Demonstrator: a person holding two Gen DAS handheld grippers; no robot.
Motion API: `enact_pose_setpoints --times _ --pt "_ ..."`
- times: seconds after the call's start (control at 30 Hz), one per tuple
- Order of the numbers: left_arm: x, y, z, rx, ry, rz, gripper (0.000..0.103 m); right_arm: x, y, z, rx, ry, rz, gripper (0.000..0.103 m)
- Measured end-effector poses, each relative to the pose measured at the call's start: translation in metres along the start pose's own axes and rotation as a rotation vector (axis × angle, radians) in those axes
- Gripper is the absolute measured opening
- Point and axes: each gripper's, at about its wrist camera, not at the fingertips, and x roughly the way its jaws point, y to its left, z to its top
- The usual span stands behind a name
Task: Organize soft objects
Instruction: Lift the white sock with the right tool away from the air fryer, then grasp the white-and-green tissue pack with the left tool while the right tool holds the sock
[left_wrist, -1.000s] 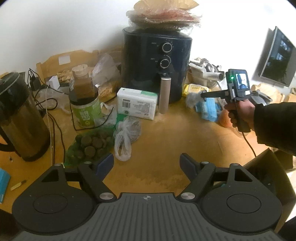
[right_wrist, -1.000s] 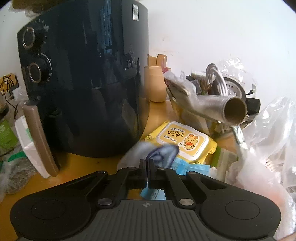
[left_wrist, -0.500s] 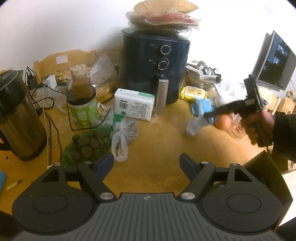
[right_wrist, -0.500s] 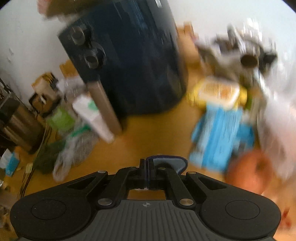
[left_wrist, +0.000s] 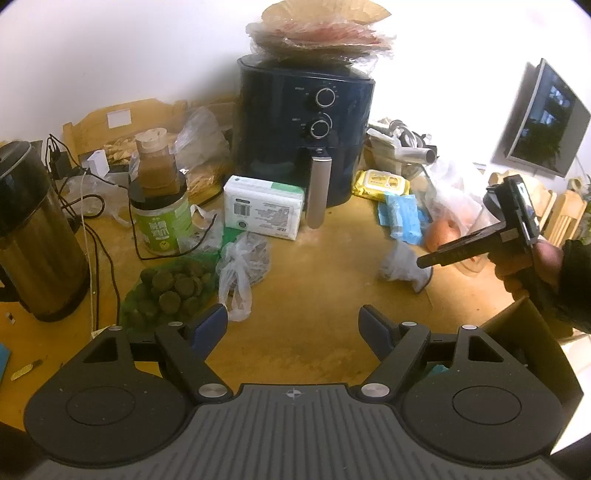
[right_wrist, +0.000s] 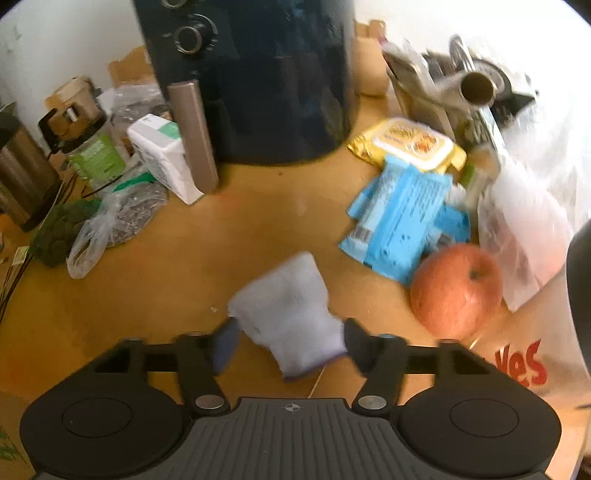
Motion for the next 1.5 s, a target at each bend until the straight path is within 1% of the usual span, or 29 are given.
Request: enact_pose_setpoints --times 0.1,0.13,0.2,0.23,0.27,0.33,0.5,0.53,0.57,0.6,0.63,0.77,0.87,0.93,1.1,1.3,1.47,1.5 --pt "0.0 0.001 -0.001 -0.004 0.002 0.005 0.078 0.007 0.004 0.002 -0.057 0.004 0.027 0.08" --pt "-0.001 0.001 -0.001 -0.005 0.003 0.006 0.078 0.011 0.006 0.003 -0.083 0.005 0.034 0.085" --pt "-0.001 0.0 -0.002 -0.005 0.003 0.007 0.078 0.022 0.01 0.006 -0.13 0.006 0.03 0.091" --pt "-0.001 0.001 -0.002 -0.005 0.003 0.008 0.078 0.027 0.013 0.007 -0.152 0.002 0.019 0.096" --pt "-0.001 0.001 -0.002 -0.006 0.004 0.009 0.078 0.032 0.015 0.008 -0.171 -0.003 0.006 0.099" --pt "-0.001 0.0 -0.002 -0.01 0.006 0.014 0.078 0.044 0.018 0.009 -0.211 -0.002 -0.008 0.099" --pt "0.0 0.001 0.0 -0.019 0.011 0.019 0.078 0.072 0.025 0.008 -0.323 0.044 -0.035 0.098" --pt "0.0 0.0 0.0 -0.017 0.01 0.019 0.078 0.075 0.025 0.008 -0.34 0.057 -0.029 0.094" --pt "0.001 0.0 0.001 -0.015 0.01 0.02 0.078 0.078 0.025 0.008 -0.349 0.078 -0.018 0.081" --pt "0.002 0.0 0.001 -0.011 0.011 0.02 0.078 0.081 0.026 0.009 -0.358 0.101 -0.012 0.079" --pt "0.003 0.0 0.002 -0.007 0.012 0.02 0.078 0.08 0.028 0.009 -0.372 0.099 -0.016 0.079" --pt "0.008 0.0 0.007 0.007 0.009 0.025 0.078 0.063 0.029 0.012 -0.357 0.07 0.021 0.077" --pt "0.016 0.001 0.013 0.004 0.001 0.06 0.078 0.044 0.026 0.015 -0.32 0.039 0.051 0.076" --pt "0.022 0.002 0.019 0.003 -0.008 0.07 0.078 0.03 0.025 0.017 -0.296 0.017 0.07 0.076" --pt "0.042 0.003 0.035 0.019 -0.041 0.072 0.079 -0.007 0.018 0.021 -0.231 -0.037 0.092 0.076" --pt "0.065 0.001 0.056 0.034 -0.069 0.087 0.079 -0.05 0.008 0.018 -0.152 -0.109 0.092 0.076" --pt "0.088 0.003 0.065 0.03 -0.08 0.088 0.08 -0.075 0.001 0.004 -0.081 -0.143 0.078 0.076" --pt "0.093 0.005 0.066 0.024 -0.08 0.086 0.082 -0.079 0.0 0.001 -0.071 -0.15 0.075 0.076"
